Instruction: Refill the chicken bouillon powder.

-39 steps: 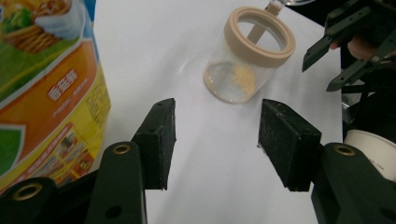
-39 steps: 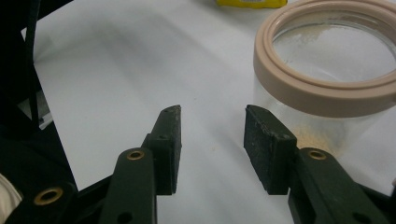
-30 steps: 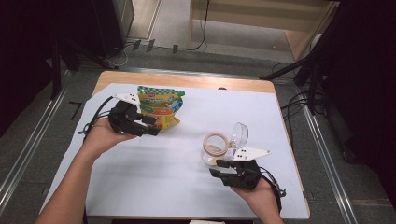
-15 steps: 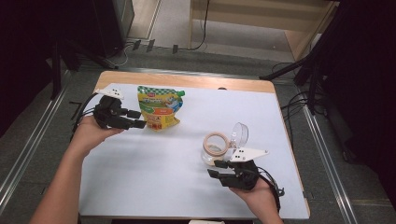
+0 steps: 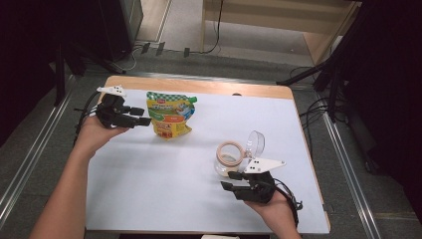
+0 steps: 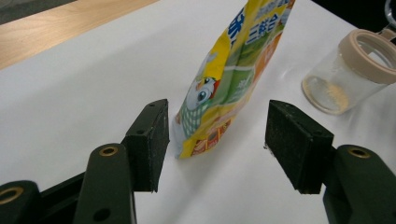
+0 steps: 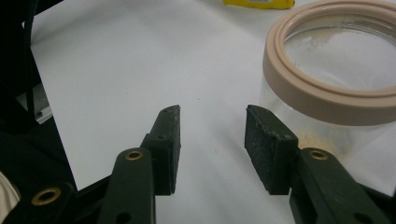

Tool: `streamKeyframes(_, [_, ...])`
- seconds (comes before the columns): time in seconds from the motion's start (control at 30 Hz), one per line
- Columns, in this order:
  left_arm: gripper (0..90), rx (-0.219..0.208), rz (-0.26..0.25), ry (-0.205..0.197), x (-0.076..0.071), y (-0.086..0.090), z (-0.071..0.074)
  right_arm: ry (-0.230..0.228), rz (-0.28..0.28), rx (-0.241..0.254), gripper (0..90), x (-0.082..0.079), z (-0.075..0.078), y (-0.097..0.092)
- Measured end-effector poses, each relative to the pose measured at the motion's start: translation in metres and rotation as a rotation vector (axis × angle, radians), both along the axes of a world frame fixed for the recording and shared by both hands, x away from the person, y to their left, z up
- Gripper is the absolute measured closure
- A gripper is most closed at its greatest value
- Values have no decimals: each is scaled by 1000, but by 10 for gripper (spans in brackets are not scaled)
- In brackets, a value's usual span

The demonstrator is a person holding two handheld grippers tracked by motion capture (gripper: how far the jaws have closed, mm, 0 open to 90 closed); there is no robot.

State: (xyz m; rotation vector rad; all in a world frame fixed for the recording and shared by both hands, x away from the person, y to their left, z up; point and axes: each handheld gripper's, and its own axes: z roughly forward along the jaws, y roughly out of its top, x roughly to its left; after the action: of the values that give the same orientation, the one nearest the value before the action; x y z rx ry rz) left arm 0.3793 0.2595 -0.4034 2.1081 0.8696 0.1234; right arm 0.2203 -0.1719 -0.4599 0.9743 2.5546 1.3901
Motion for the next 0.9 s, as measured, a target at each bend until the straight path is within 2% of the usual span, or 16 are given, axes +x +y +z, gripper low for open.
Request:
streamKeyframes(0.17, [424, 10, -10, -13, 5, -11, 1, -1, -2, -3, 573, 0, -1, 0])
streamKeyframes(0.23, [431, -2, -15, -16, 7, -15, 1, 0, -2, -3, 573, 0, -1, 1])
streamKeyframes(0.27, [445, -1, -25, -6, 9, -20, 1, -3, -2, -2, 573, -1, -1, 2])
streamKeyframes(0.4, [473, 12, -33, -19, 10, -27, 4, -1, 5, -5, 572, -2, -2, 5])
streamKeyframes(0.53, [539, 21, -32, -37, 13, -35, 6, -1, 17, -1, 566, -4, -2, 10])
streamKeyframes(0.6, [584, 11, -35, -49, 13, -38, 7, 1, 19, 6, 560, -4, -1, 14])
streamKeyframes(0.67, [638, -1, -42, -38, 14, -40, 7, -1, 36, 13, 556, -4, 0, 21])
streamKeyframes(0.83, [706, -15, -46, -20, 14, -41, 6, -20, 59, 24, 549, -4, 4, 32])
streamKeyframes(0.9, [798, -15, -58, -28, 12, -45, 6, -30, 74, 33, 542, -1, 7, 43])
